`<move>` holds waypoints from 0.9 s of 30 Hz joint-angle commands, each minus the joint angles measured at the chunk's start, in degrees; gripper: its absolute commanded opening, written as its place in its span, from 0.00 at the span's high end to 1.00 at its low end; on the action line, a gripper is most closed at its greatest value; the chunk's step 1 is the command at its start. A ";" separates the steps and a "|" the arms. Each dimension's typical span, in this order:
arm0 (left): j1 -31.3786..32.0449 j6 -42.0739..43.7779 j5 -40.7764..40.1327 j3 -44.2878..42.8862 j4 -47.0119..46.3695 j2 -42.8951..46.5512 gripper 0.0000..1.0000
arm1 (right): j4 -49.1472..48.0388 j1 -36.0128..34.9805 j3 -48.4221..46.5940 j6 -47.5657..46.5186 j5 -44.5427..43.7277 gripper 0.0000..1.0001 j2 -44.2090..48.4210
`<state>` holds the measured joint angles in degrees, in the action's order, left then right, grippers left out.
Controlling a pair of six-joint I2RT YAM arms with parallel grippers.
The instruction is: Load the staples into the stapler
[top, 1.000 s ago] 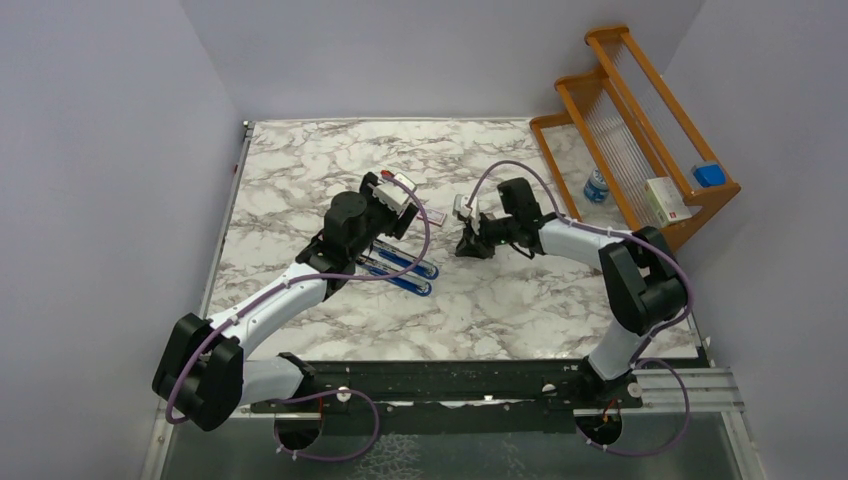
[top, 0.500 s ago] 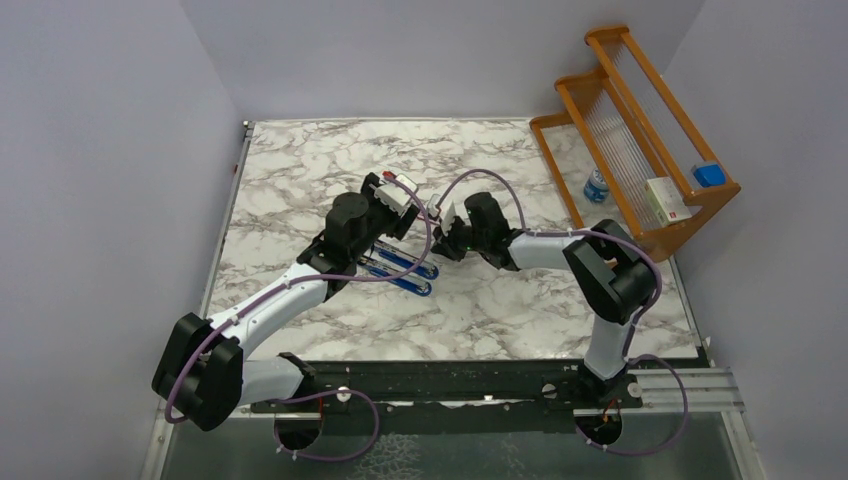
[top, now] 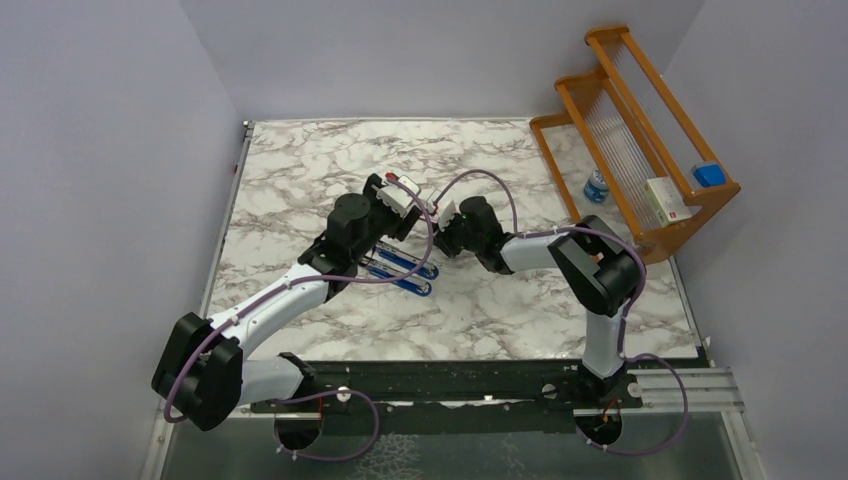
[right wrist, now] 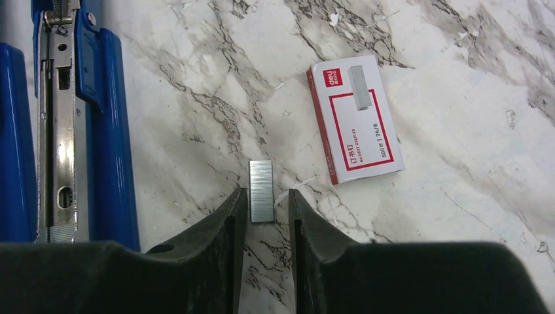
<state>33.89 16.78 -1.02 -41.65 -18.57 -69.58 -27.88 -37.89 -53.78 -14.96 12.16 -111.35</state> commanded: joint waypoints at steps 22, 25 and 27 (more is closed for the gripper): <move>0.26 1.01 -0.04 1.04 -1.03 1.14 0.29 | -15.51 1.13 11.15 6.70 1.32 0.58 -3.74; 0.34 1.20 0.20 1.14 -1.12 1.11 0.29 | -15.30 1.77 10.94 6.32 2.65 0.59 -4.39; 0.46 1.31 0.36 1.13 -1.15 1.13 0.29 | -15.11 1.92 10.81 5.93 2.88 0.60 -4.55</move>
<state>33.89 17.28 -0.99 -41.41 -18.55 -69.58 -46.92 -36.60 -44.49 -8.38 13.39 -112.79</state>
